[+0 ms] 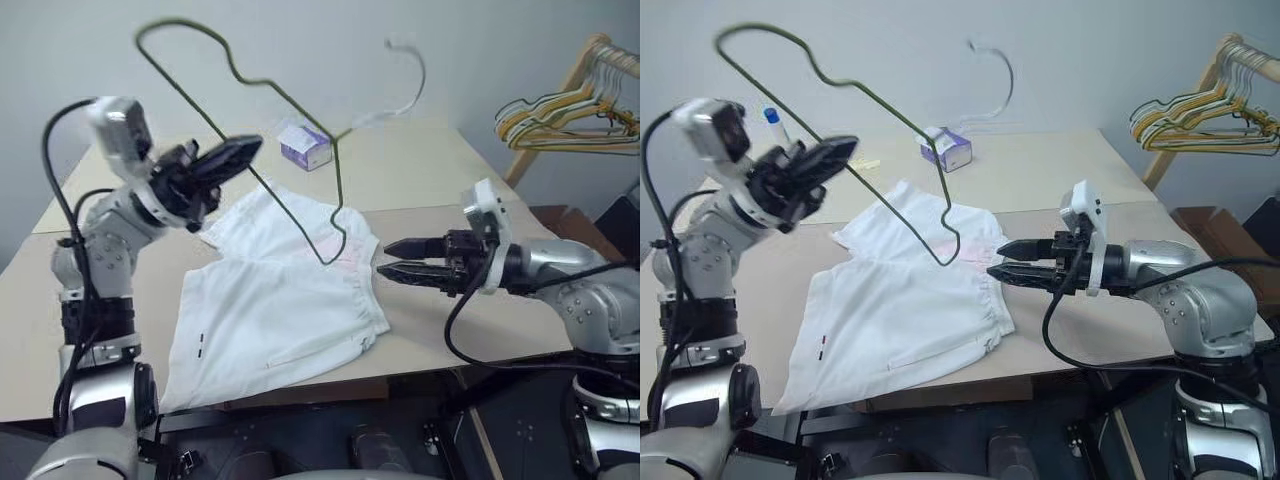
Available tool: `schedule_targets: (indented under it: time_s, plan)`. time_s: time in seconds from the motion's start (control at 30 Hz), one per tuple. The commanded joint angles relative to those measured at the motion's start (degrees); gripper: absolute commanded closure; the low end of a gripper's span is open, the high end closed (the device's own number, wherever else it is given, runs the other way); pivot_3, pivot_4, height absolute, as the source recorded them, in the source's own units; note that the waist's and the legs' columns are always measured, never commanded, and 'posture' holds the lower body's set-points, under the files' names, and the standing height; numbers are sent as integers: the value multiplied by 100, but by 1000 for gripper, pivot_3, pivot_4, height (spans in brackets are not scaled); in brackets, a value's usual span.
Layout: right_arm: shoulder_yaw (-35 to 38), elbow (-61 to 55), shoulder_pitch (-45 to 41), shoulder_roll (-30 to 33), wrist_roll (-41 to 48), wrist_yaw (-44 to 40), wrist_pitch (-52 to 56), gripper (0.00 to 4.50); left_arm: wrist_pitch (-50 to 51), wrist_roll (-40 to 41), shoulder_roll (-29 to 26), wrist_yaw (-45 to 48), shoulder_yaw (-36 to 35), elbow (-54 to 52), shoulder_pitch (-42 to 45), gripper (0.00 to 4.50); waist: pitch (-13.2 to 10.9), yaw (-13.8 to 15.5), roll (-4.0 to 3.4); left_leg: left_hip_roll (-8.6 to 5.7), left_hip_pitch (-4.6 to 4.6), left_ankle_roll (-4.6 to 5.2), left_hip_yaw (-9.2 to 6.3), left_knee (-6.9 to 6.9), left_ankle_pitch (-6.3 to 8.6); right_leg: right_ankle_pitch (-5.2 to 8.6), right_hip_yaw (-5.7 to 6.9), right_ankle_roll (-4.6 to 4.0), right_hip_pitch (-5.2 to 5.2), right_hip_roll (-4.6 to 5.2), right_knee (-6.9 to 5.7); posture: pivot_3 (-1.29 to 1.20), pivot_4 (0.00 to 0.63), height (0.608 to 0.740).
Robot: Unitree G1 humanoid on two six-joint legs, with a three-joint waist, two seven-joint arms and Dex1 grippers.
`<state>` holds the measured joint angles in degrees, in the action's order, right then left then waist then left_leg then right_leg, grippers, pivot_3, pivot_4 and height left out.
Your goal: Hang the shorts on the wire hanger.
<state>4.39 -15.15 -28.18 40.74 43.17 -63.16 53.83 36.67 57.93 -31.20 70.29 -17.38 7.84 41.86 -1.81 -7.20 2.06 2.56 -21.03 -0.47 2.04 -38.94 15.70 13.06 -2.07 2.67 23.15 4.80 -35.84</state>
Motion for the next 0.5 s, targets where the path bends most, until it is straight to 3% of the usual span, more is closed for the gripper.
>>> schedule_targets:
  time_s: [0.03, 0.2, 0.3, 0.4, 0.5]
  plan:
    - [-339, 213, -286, -209, -35, -62, -165, 1704, 118, 387, -1, 116, -326, 82, 205, 4500, 0, -7, 0, 2, 0, 0, 0, 0, 0, 0, 0, 0, 1, -2, 0, -87, 0, 740]
    - [-610, 475, -617, -650, -145, 85, -314, 1704, 107, 357, 103, 73, -242, -154, 91, 4500, 0, 35, 0, 9, -1, 0, -3, -1, 0, -1, -1, 0, 2, -10, -6, -71, 0, 740]
    - [-669, 513, -835, -829, -223, 168, -449, 1140, 74, 296, 170, 57, -186, -208, 20, 4500, 0, 72, 0, 9, -7, 0, -3, -2, 0, -2, -1, 2, 6, -9, -4, -67, 0, 740]
    - [-707, 557, -983, -909, -258, 219, -478, 108, 64, 282, 202, 40, -179, -227, -14, 4500, 0, 108, 0, 9, -7, 0, -3, -2, 0, -3, 0, 3, 7, -10, -3, -64, 0, 740]
    - [-726, 687, -1140, -983, -232, 321, -360, 48, 36, 271, 225, 15, -180, -220, -9, 4500, 0, 150, 0, 11, -6, 0, -3, -2, 0, -3, 0, 2, 8, -11, -6, -67, 0, 740]
